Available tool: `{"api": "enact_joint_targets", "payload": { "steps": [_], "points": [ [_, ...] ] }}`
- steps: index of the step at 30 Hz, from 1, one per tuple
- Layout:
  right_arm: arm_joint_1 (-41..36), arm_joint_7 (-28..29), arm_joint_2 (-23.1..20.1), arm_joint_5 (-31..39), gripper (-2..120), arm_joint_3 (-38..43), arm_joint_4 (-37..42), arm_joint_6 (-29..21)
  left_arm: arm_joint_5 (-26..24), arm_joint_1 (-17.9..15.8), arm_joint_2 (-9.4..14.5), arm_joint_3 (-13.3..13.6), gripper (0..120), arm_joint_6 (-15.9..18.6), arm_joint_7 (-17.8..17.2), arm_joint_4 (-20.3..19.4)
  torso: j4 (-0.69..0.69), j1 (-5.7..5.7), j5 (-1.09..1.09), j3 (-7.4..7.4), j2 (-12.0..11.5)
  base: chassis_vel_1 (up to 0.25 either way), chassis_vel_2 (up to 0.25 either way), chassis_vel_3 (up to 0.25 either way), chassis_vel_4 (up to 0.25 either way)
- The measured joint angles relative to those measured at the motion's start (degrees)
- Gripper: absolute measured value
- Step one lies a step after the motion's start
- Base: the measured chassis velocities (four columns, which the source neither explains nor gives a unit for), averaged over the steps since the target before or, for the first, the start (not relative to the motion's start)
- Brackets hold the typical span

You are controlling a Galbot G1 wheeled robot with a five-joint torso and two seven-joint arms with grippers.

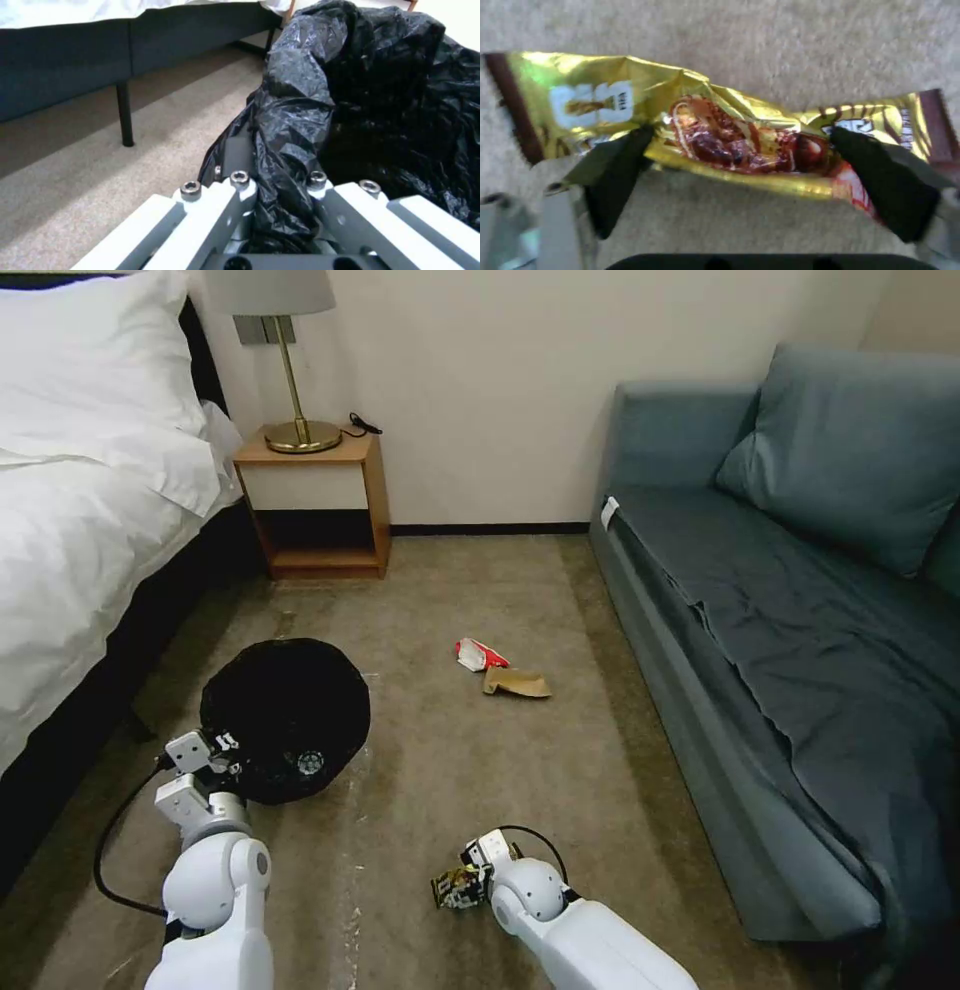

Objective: Pick up the trash bin, then pick up the garbage on the floor and place it into the trash bin.

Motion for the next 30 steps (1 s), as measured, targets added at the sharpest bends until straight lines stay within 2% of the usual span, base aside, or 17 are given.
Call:
{"api": "enact_joint_targets", "payload": {
  "steps": [2, 6, 9, 13, 18, 22, 23, 28, 30],
  "points": [
    [-0.2, -0.09, 0.0, -0.47, 78, 0.49, -0.11, 0.45, 0.15, -0.17, -0.12, 0.27, 4, 0.01, -0.02, 0.1, 0.01, 0.0, 0.02, 0.0, 0.0, 0.0, 0.0, 0.0, 0.0],
    [-0.38, -0.14, -0.01, -0.79, 71, 0.96, -0.11, 0.62, 0.31, -0.29, -0.27, 0.66, 4, 0.04, -0.03, 0.28, 0.0, 0.0, 0.01, 0.0, 0.0, 0.0, 0.0, 0.0, 0.0],
    [-0.53, -0.11, -0.03, -1.33, 59, 1.41, -0.12, 0.86, 0.44, -0.4, -0.3, 0.81, 4, 0.05, -0.07, 0.38, 0.0, 0.0, 0.01, 0.0, 0.01, 0.0, 0.0, 0.0, 0.0],
    [-0.63, -0.11, 0.02, -1.52, 53, 1.52, -0.11, 0.9, 0.44, -0.41, -0.29, 0.81, 4, 0.07, -0.07, 0.39, 0.0, 0.0, 0.0, 0.01, 0.0, 0.0, 0.0, 0.0, 0.0],
    [-0.89, -0.09, 0.05, -1.89, 36, 1.8, 0.14, 0.91, 0.38, -0.32, -0.07, 0.51, 4, 0.07, -0.08, 0.36, 0.02, 0.0, 0.01, 0.02, -0.02, 0.0, 0.0, 0.0, 0.0],
    [-0.98, -0.1, 0.0, -2.16, 29, 1.82, 0.29, 0.9, 0.34, -0.25, -0.06, 0.4, 4, 0.07, -0.09, 0.36, 0.02, 0.0, 0.03, 0.02, -0.02, 0.0, 0.0, 0.0, 0.0],
    [-1.07, -0.11, -0.03, -2.21, 22, 1.82, 0.44, 0.87, 0.33, -0.19, -0.15, 0.41, 4, 0.08, -0.09, 0.44, 0.02, 0.0, 0.02, 0.02, -0.02, 0.0, 0.0, 0.0, 0.0],
    [-1.16, -0.06, -0.05, -1.73, 11, 2.08, 1.01, -0.21, 0.34, -0.18, -0.3, 0.48, 4, 0.08, -0.09, 0.61, 0.01, 0.0, -0.01, 0.02, -0.03, 0.0, 0.0, 0.0, 0.0],
    [-1.18, -0.06, -0.11, -1.61, 0, 2.1, 1.26, -0.35, 0.37, -0.3, -0.31, 0.58, 4, 0.08, -0.08, 0.61, 0.0, 0.0, -0.01, 0.03, -0.03, 0.0, 0.0, 0.0, 0.0]
  ]
}}
